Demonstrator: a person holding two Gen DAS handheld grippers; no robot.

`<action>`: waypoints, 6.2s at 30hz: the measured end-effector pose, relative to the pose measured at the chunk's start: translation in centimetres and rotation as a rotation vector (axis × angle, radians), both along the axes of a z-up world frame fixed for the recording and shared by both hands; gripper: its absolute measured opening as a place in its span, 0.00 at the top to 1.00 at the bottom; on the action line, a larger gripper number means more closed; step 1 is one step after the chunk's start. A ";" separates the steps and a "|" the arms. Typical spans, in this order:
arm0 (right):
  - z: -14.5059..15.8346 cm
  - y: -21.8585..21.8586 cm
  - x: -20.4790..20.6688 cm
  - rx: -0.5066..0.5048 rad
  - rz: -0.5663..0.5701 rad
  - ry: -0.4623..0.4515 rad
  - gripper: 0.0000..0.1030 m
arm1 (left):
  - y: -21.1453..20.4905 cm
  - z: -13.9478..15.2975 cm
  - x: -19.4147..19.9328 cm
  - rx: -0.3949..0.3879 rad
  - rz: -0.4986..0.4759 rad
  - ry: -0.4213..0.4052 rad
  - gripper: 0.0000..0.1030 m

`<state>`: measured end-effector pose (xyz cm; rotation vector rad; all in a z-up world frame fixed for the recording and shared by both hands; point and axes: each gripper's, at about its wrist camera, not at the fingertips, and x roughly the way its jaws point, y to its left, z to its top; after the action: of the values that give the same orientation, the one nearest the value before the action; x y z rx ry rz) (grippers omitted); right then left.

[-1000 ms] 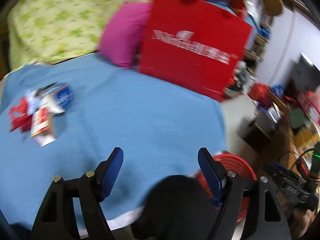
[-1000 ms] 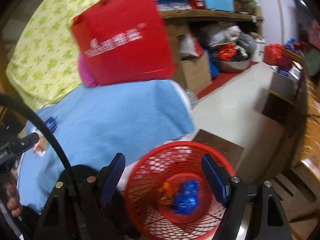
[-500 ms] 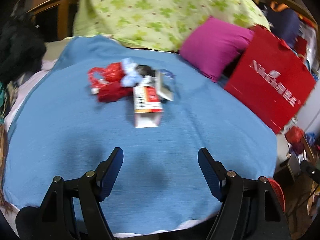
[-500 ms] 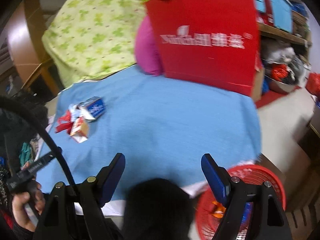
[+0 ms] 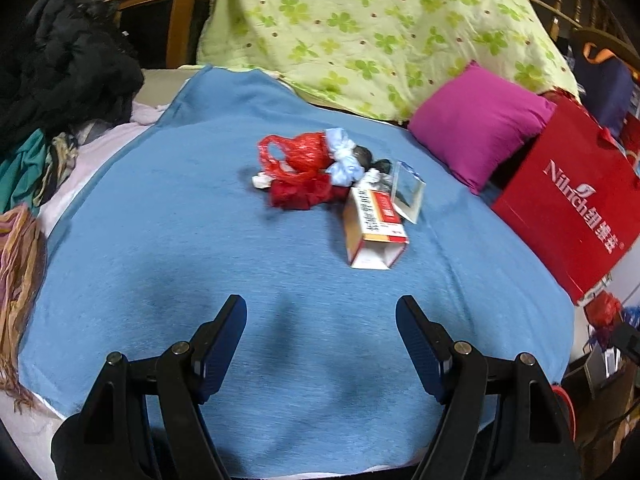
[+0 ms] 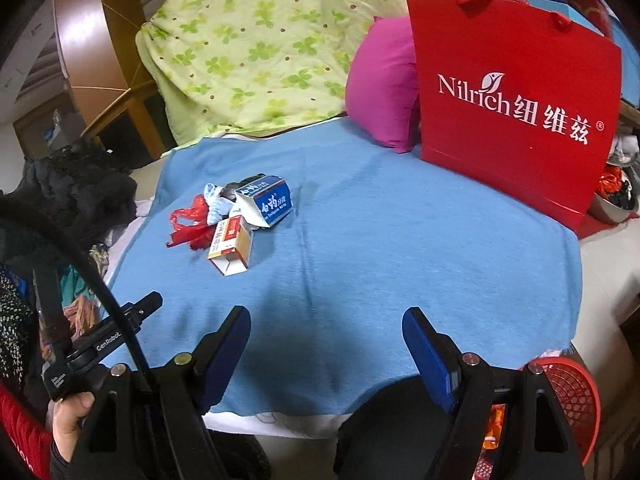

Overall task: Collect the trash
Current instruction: 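Return both tools over the remaining trash on the blanket, then grasp the white-and-red medicine box with the left gripper, then grasp the blue toothpaste box with the right gripper while the left holds the medicine box, then carry both boxes over the red mesh wastebasket, then open both grippers to drop the boxes into the wastebasket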

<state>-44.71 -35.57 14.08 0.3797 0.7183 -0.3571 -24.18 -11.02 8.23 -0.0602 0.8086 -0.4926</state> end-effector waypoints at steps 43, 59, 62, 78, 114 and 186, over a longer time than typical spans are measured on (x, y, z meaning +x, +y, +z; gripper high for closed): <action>-3.6 -2.7 13.7 0.068 0.095 -0.030 0.21 | -3.4 -3.1 5.5 0.157 0.004 -0.064 0.53; -7.8 -3.9 31.5 0.200 0.045 0.067 0.21 | -0.3 -4.2 8.9 0.078 0.149 -0.039 0.53; -9.6 -4.7 30.5 0.263 0.044 0.074 0.27 | -0.3 -4.0 8.9 0.067 0.151 -0.038 0.53; -8.9 -5.5 25.9 0.232 0.090 0.046 0.53 | -0.9 -4.0 7.8 0.118 0.157 -0.086 0.53; -7.0 -5.4 15.3 0.070 0.102 0.049 0.61 | -3.1 -2.5 2.5 0.175 0.042 -0.122 0.53; -10.9 -18.0 -28.2 0.185 -0.532 0.021 0.25 | -29.0 3.5 -27.2 0.160 -0.810 -0.122 0.53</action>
<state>-72.87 -53.61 3.16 0.7466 0.6664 -0.7996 -51.38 -40.03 11.77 0.4589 0.7288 -1.1783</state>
